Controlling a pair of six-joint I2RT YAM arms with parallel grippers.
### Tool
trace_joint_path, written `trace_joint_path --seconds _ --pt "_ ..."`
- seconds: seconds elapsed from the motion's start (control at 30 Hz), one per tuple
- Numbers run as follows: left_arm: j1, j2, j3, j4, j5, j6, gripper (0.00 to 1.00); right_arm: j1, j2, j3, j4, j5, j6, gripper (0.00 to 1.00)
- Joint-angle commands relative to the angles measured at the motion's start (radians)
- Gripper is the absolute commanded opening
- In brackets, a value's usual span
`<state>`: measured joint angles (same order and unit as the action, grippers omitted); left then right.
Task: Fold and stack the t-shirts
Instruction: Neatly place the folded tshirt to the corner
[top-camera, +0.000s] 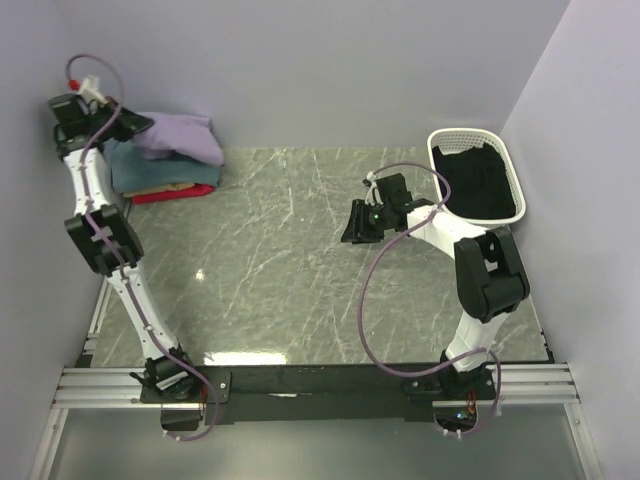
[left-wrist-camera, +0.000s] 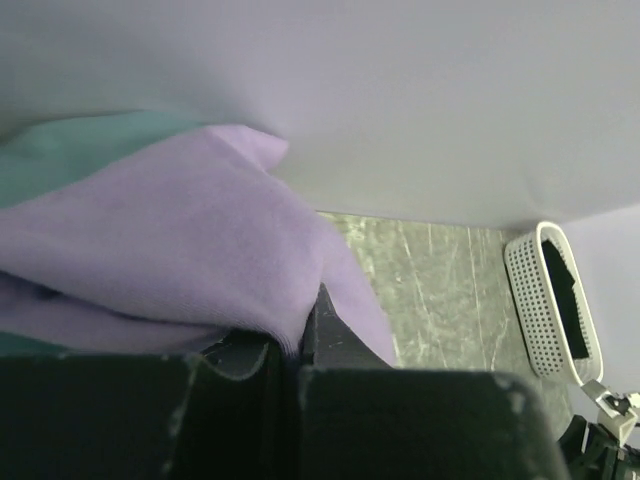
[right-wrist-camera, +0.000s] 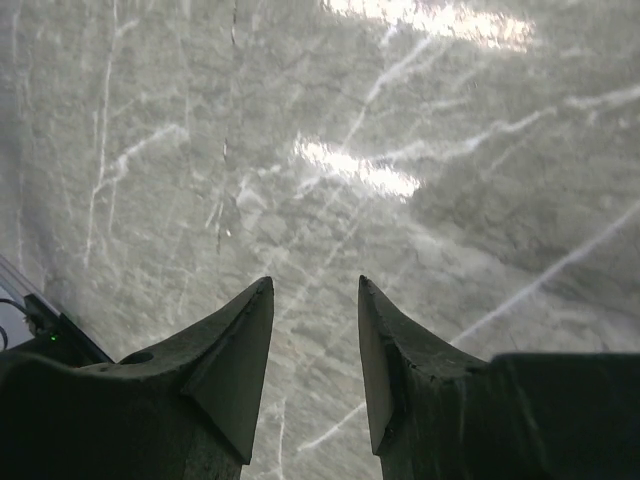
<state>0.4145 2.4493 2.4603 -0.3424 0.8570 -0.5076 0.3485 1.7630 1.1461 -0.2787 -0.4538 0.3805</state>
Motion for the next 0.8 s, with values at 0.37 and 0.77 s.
trace_joint_path --seconds 0.37,0.77 --pt "0.136 0.033 -0.081 0.029 0.07 0.06 0.79 -0.008 0.039 0.072 0.018 -0.051 0.006 0.47" --pt "0.037 -0.082 -0.101 -0.128 -0.041 0.233 0.99 -0.008 -0.003 0.021 0.044 -0.066 0.009 0.47"
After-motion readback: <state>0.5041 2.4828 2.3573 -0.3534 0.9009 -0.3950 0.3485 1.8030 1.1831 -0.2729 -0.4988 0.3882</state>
